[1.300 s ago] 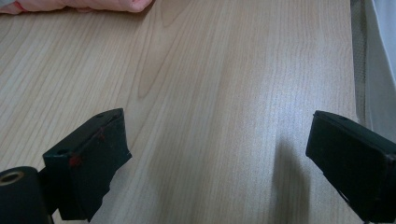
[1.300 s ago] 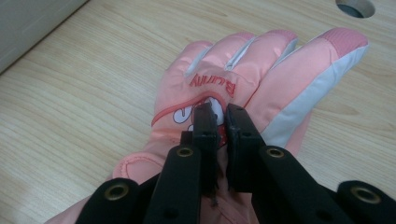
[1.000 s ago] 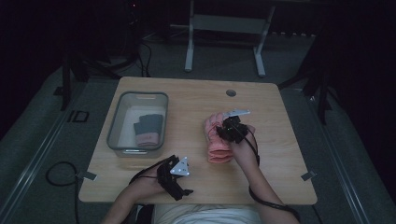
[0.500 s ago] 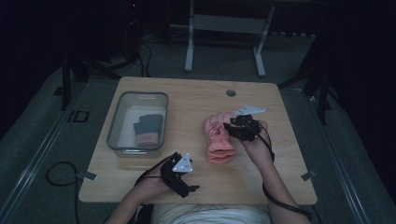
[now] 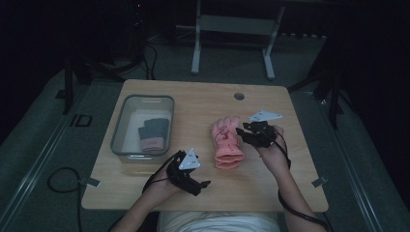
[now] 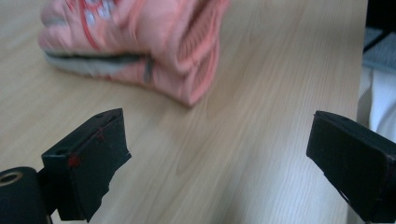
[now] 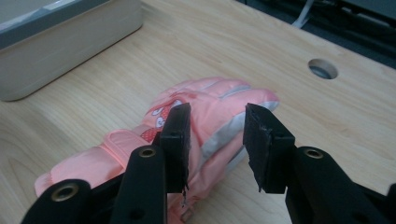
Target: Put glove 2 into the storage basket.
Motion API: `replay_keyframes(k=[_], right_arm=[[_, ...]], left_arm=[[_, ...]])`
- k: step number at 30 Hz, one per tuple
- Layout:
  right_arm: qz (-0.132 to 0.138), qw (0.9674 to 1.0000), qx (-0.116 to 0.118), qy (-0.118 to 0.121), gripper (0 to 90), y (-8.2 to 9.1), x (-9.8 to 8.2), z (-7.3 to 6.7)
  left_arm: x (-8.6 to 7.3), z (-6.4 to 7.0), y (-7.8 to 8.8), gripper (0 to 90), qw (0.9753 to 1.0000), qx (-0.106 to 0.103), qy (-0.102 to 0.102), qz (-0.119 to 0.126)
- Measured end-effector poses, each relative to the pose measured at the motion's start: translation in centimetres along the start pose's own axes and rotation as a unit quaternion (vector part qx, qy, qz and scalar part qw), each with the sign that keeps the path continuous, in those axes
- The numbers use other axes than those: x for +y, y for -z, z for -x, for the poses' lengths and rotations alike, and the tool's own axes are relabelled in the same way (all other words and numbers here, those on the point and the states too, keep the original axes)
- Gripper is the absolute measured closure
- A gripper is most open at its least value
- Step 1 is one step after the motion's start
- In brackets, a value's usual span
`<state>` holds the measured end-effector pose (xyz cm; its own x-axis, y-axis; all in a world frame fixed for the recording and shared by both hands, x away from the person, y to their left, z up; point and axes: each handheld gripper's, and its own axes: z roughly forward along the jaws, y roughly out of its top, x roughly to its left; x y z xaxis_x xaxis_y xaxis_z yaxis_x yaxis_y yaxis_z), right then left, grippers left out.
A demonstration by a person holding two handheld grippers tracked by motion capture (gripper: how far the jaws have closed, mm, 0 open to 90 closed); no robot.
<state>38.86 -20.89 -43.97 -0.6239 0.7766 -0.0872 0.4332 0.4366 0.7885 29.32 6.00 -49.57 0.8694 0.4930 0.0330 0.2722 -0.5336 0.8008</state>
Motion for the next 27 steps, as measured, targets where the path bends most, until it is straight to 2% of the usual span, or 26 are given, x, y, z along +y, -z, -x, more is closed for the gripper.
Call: replay_keyframes(k=[1,2,5,8,9,12,13,14,15,19,20,23,24,27], right_arm=[[0.004,1.0000,0.000,0.001,61.4,0.2,0.0,0.1],[0.012,0.9999,0.006,0.003,61.3,0.5,0.0,0.3],[0.013,0.9998,0.008,0.011,60.8,0.8,-0.1,0.6],[0.005,0.9999,0.011,0.003,64.3,0.9,0.0,0.9],[0.007,0.9999,0.010,0.002,65.3,0.9,0.0,1.0],[0.012,0.9999,0.010,0.003,65.2,0.7,0.0,1.3],[0.012,0.9999,0.010,0.003,65.2,0.7,0.0,1.3],[0.012,0.9998,0.012,0.007,63.5,0.4,0.0,1.3],[0.012,0.9998,0.012,0.007,63.4,0.3,0.0,1.3],[0.009,0.9999,0.011,0.010,61.5,-0.4,0.0,1.3],[0.008,0.9999,0.013,0.007,61.3,-0.6,0.0,1.3],[0.003,0.9999,0.015,0.008,61.8,-1.2,-0.2,1.3],[0.002,0.9998,0.017,0.006,64.3,-1.5,-0.3,1.4],[-0.004,0.9998,0.020,0.007,66.0,-2.0,-0.4,1.4]], left_arm=[[0.7,-0.2,0.2,4.8,0.9999,0.007,0.004,0.015],[1.0,-0.4,0.2,4.8,0.9998,0.009,0.009,0.017],[2.2,-1.2,0.0,4.8,0.9993,0.005,0.035,0.010],[3.5,-2.1,-0.4,5.2,0.9988,0.006,0.049,0.004],[4.0,-2.5,-0.6,5.6,0.9983,-0.001,0.058,0.005],[5.4,-3.4,-1.1,7.7,0.9985,0.012,0.054,0.002],[5.4,-3.4,-1.1,8.9,0.9985,0.012,0.054,0.002],[6.0,-3.8,-1.5,9.0,0.9984,0.016,0.054,-0.007],[6.7,-4.3,-1.9,9.2,0.9982,0.026,0.054,-0.004],[7.8,-5.6,-3.1,14.0,0.9966,0.047,0.068,-0.008],[7.9,-6.0,-3.3,16.7,0.9960,0.050,0.074,-0.007],[8.1,-6.7,-3.7,34.4,0.9954,0.049,0.082,-0.005],[8.1,-7.0,-4.0,41.6,0.9949,0.043,0.091,-0.004],[8.0,-7.5,-5.1,42.8,0.9929,0.063,0.099,-0.019]])
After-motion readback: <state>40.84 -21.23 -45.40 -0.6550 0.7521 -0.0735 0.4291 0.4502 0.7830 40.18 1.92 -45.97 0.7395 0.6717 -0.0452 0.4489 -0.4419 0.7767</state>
